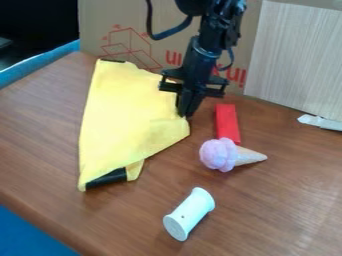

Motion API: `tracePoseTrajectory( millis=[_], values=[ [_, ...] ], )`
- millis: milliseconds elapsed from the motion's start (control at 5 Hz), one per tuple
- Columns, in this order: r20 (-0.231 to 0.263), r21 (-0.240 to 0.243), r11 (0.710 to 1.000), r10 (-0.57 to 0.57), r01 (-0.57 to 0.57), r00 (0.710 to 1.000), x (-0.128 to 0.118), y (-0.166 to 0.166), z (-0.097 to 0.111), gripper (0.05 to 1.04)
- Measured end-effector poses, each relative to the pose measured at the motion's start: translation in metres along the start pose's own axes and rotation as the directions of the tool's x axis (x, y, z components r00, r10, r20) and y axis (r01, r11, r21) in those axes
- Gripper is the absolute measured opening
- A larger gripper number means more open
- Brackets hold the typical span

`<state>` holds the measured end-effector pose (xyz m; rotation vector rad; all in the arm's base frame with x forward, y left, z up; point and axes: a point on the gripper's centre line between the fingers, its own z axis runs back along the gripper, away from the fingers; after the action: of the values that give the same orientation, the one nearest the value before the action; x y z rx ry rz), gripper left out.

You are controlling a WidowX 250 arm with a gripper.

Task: Unfold the cloth from top right to bottom left

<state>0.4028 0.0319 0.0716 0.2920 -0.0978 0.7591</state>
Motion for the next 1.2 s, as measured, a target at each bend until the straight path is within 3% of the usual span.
tracePoseTrajectory(
  millis=[200,600,800,1000,1200],
  values=[
    [-0.016,-0.047,0.999,0.01,-0.011,1.0,0.01,0.02,0.012,0.051],
    [-0.094,-0.183,0.983,-0.032,0.015,0.995,0.015,0.073,0.03,0.051],
    [-0.114,-0.197,0.98,-0.056,0.033,0.992,0.013,0.1,0.02,0.051],
    [-0.141,-0.18,0.982,-0.079,0.053,0.987,0.012,0.13,-0.005,0.051],
    [-0.133,-0.153,0.987,-0.068,0.047,0.989,0.019,0.161,-0.023,0.051]
  ],
)
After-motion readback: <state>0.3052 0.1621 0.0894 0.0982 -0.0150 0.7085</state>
